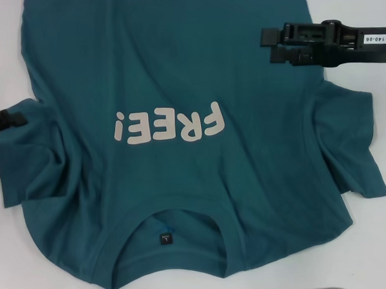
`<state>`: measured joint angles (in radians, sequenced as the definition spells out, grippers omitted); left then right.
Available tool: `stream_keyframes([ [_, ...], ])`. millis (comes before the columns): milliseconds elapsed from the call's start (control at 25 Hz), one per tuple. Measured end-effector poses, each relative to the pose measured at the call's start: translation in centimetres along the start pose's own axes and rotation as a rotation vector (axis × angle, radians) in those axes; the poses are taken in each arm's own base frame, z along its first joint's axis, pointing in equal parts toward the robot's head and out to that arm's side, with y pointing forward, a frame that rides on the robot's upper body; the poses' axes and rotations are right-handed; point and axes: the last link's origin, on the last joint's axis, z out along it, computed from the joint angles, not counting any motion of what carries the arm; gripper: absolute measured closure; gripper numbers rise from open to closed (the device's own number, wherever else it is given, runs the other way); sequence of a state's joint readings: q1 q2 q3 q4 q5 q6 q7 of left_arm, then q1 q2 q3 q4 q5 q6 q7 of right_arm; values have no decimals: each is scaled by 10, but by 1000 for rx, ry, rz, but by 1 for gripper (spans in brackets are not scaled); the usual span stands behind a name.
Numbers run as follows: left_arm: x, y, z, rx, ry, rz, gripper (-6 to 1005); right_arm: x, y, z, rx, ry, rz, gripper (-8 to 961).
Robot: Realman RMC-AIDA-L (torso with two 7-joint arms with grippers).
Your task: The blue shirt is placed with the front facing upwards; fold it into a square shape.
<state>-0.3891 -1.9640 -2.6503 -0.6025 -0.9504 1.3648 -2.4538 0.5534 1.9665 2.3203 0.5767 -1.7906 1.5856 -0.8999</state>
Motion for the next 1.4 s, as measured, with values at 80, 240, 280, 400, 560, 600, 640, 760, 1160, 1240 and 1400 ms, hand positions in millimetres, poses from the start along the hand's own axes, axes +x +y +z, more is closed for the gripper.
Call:
stream_keyframes([
  [80, 1, 2, 1, -4, -8, 1, 261, 0, 0, -1, 0, -1, 1, 86],
  [240, 2, 4, -5, -14, -16, -17, 264, 1, -1, -3, 3, -6, 5, 87],
  [280, 2, 4, -7, -15, -16, -15, 265, 2, -2, -4, 4, -8, 6, 87],
  [400, 2, 5, -9, -19, -25, -11, 267, 1, -3, -6, 6, -16, 10, 88],
  [560, 2, 4, -10, -13, -30, -11, 419, 0, -3, -8, 7, -27, 12, 89],
  [600, 2, 3, -10, -7, -33, -10, 457, 0, -3, -8, 6, -28, 13, 89],
  [640, 1, 3, -9, -3, -37, -8, 495, 0, -3, -8, 5, -30, 13, 89],
  [760, 0, 3, -6, 12, -54, -1, 560, 0, -3, -9, 3, -34, 14, 90],
  [1160, -1, 4, -7, 5, -60, -1, 823, 0, -2, -9, 0, -32, 16, 92],
  [1240, -1, 5, -9, -5, -59, 2, 912, 0, -2, -9, 0, -32, 17, 92],
  [1400, 7, 9, -17, -12, -43, 28, 977, 0, -2, -9, -1, -31, 17, 93],
])
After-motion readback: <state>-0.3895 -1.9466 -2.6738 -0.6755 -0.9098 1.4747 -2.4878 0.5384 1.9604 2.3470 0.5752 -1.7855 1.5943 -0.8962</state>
